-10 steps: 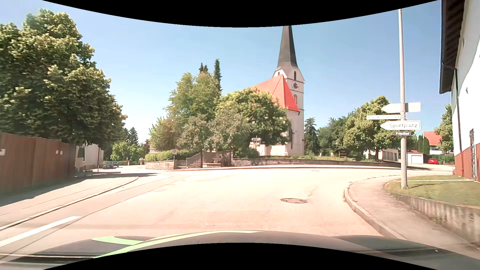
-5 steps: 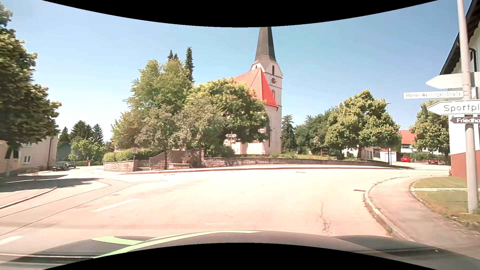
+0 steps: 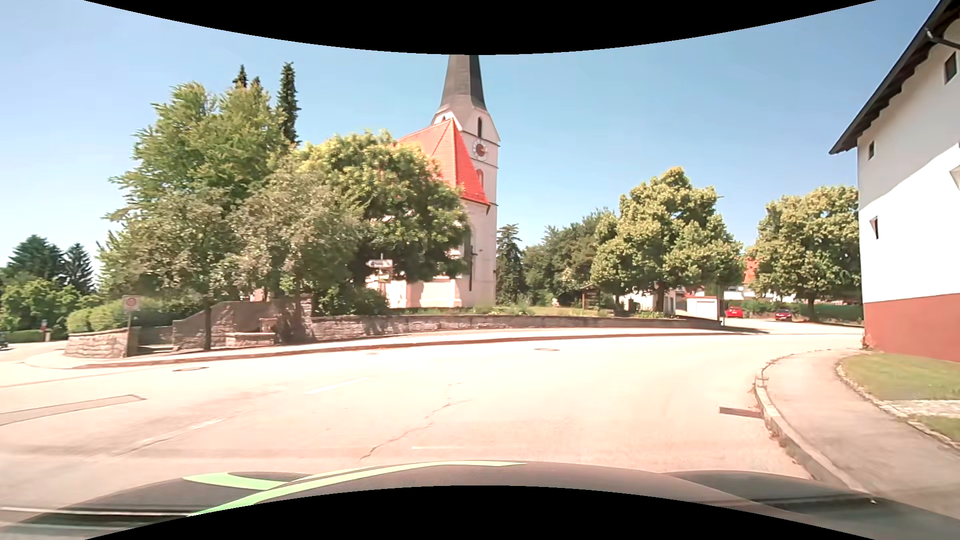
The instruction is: Follow the waypoints while adhering to traffic rules and regulations
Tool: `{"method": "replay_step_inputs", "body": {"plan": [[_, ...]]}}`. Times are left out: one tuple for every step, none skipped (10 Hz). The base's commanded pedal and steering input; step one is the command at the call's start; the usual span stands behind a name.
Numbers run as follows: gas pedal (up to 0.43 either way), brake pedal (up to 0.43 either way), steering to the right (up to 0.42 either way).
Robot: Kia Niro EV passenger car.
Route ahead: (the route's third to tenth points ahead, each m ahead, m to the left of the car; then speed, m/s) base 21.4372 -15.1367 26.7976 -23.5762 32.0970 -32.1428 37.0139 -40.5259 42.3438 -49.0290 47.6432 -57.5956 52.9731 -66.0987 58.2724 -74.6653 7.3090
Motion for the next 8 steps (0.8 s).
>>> {"method": "replay_step_inputs", "body": {"plan": [[0.047,0.0,0.208],[0.047,0.0,0.212],[0.047,0.0,0.216],[0.047,0.0,0.218],[0.079,0.0,0.221],[0.079,0.0,0.222],[0.087,0.0,0.221],[0.11,0.0,0.221]]}}
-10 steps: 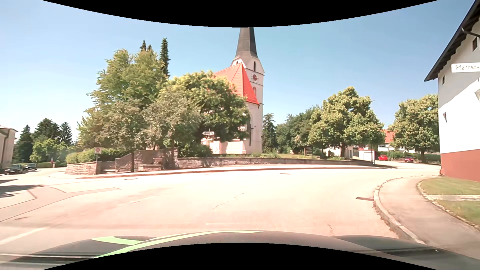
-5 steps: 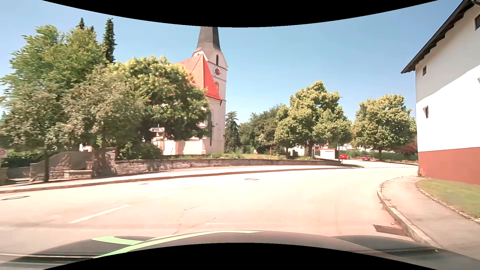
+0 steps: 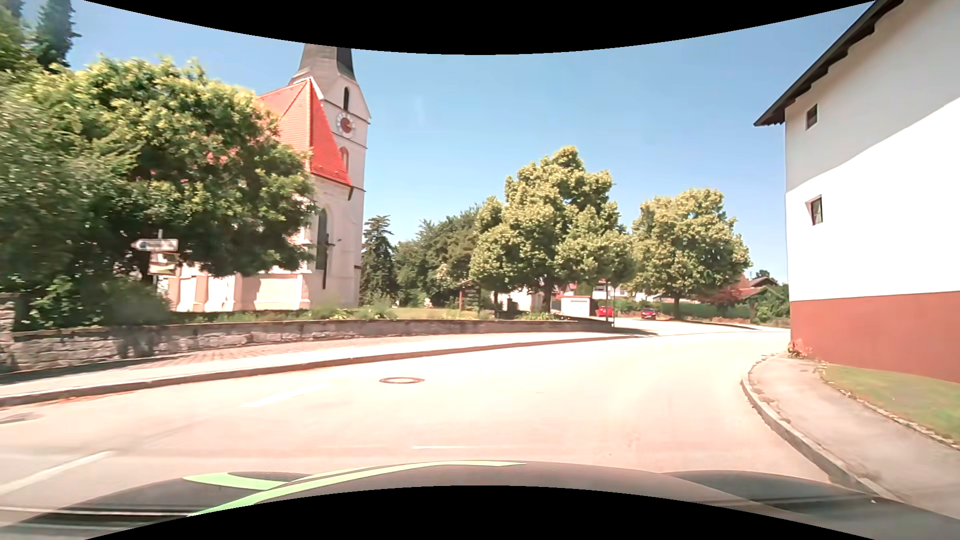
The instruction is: Follow the waypoints while adhering to traffic rules and regulations
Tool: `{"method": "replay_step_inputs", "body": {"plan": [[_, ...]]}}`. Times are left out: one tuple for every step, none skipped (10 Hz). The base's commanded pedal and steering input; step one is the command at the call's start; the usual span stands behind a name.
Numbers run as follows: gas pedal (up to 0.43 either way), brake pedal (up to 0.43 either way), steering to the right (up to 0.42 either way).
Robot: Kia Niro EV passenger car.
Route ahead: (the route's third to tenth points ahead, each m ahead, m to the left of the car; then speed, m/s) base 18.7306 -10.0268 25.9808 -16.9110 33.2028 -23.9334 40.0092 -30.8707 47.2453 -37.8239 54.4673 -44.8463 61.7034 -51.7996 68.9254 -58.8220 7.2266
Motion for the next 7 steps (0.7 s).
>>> {"method": "replay_step_inputs", "body": {"plan": [[0.11,0.0,0.221],[0.118,0.0,0.218],[0.118,0.0,0.212],[0.138,0.0,0.209],[0.138,0.0,0.206],[0.138,0.0,0.204],[0.138,0.0,0.202]]}}
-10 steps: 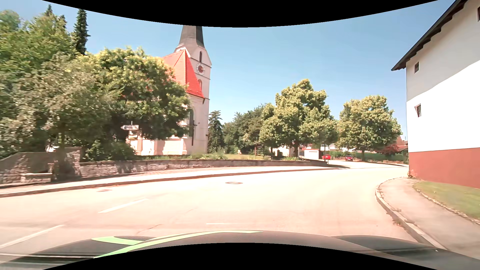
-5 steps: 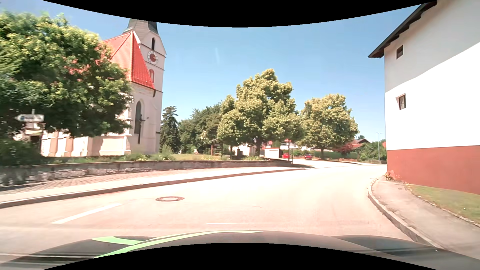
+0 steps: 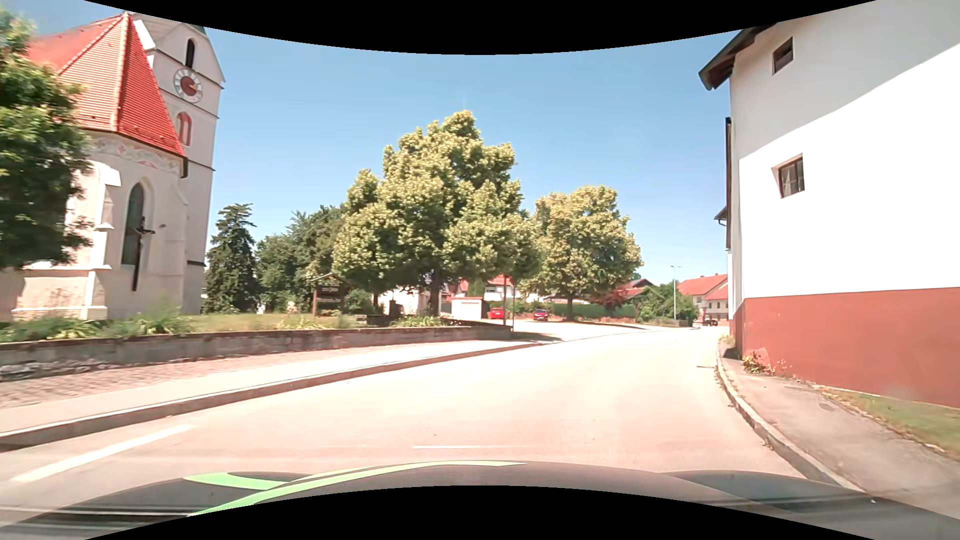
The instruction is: Follow the waypoints while adhering to traffic rules and regulations
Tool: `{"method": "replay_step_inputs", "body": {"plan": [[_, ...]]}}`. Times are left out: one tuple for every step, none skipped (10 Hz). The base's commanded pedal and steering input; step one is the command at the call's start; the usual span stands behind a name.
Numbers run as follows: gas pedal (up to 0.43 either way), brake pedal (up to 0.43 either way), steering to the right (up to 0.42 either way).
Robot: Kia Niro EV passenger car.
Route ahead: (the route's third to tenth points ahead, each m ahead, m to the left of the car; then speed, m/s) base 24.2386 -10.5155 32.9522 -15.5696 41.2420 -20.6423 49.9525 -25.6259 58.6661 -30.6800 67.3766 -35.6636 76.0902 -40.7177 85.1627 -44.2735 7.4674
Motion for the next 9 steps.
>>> {"method": "replay_step_inputs", "body": {"plan": [[0.15,0.0,0.199],[0.157,0.0,0.197],[0.157,0.0,0.195],[0.157,0.0,0.191],[0.157,0.0,0.184],[0.157,0.0,0.179],[0.157,0.0,0.169],[0.15,0.0,0.161],[0.118,0.0,0.151]]}}
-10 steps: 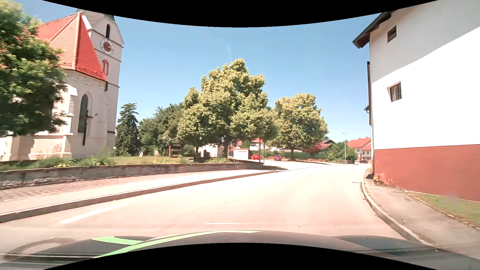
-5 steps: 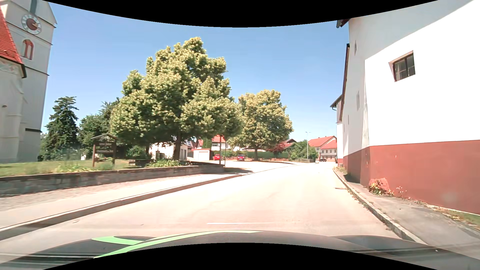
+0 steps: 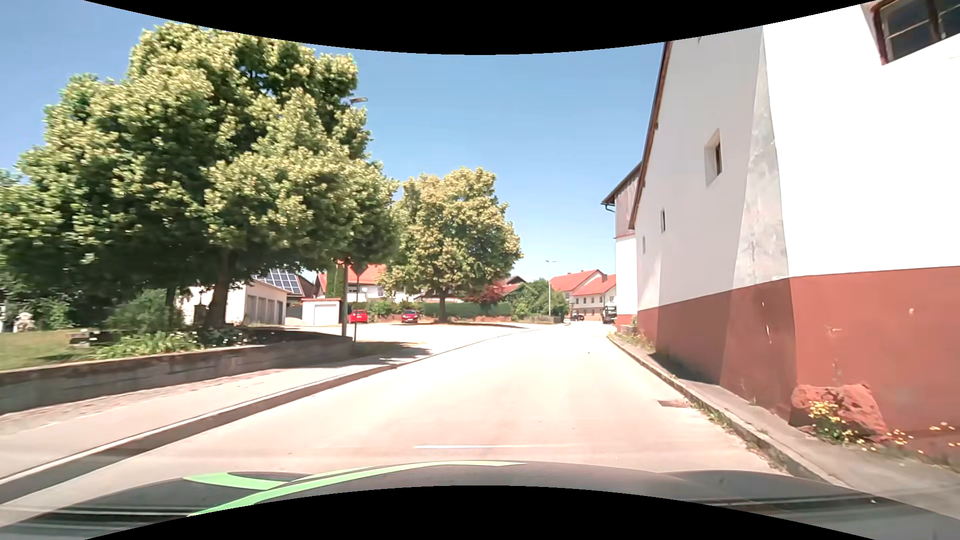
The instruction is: Follow the waypoints while adhering to traffic rules and regulations
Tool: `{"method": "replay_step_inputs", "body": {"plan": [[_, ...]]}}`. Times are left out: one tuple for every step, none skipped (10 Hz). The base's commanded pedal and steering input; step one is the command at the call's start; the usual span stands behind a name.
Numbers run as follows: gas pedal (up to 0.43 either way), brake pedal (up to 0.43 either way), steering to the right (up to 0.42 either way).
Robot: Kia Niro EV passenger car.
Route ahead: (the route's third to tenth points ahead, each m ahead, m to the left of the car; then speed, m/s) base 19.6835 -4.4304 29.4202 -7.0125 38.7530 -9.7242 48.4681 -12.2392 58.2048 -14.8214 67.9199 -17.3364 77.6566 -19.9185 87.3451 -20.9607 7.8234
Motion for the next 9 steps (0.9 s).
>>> {"method": "replay_step_inputs", "body": {"plan": [[0.11,0.0,0.144],[0.098,0.0,0.14],[0.098,0.0,0.137],[0.11,0.0,0.134],[0.11,0.0,0.126],[0.039,0.0,0.121],[0.02,0.0,0.111],[0.039,0.0,0.093],[0.047,0.0,0.077]]}}
